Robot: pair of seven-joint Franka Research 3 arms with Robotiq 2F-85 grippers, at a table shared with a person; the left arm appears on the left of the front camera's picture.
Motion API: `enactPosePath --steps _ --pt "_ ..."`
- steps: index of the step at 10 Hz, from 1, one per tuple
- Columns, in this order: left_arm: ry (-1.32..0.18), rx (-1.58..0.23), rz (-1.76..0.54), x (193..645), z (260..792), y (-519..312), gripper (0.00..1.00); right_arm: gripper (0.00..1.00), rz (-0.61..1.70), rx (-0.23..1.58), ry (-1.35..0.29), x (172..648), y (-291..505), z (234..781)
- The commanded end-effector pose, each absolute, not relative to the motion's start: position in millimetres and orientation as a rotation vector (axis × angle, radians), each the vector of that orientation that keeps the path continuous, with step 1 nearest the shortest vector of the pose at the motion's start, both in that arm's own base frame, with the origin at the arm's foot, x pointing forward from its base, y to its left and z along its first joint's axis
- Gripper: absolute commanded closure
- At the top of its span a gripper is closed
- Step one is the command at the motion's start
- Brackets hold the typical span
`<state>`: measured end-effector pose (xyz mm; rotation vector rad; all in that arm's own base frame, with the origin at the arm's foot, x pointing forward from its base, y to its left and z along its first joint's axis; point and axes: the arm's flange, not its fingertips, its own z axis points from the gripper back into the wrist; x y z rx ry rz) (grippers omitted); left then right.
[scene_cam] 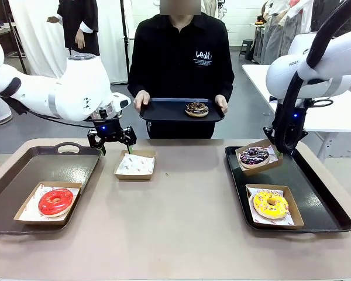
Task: Individually package the donuts and arrange them on the tray.
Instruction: Place the picked Paper togo box on the Handle tray while simultaneously picking up another Paper togo box from the table with the other hand.
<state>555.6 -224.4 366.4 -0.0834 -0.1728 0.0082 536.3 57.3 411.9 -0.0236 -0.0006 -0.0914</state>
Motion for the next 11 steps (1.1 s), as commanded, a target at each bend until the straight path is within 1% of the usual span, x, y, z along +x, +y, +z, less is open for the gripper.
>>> enactPosePath --steps 1,6,11 --pt "-0.153 -0.029 0.044 572 365 -236 0.0 0.99 -0.114 -0.005 -0.034 539 63 403" --pt "-0.106 -0.035 0.083 591 349 -227 0.0 0.99 -0.09 0.012 -0.037 540 68 389" --pt "-0.093 -0.027 0.074 590 342 -226 0.0 0.99 -0.091 0.008 -0.039 541 67 385"
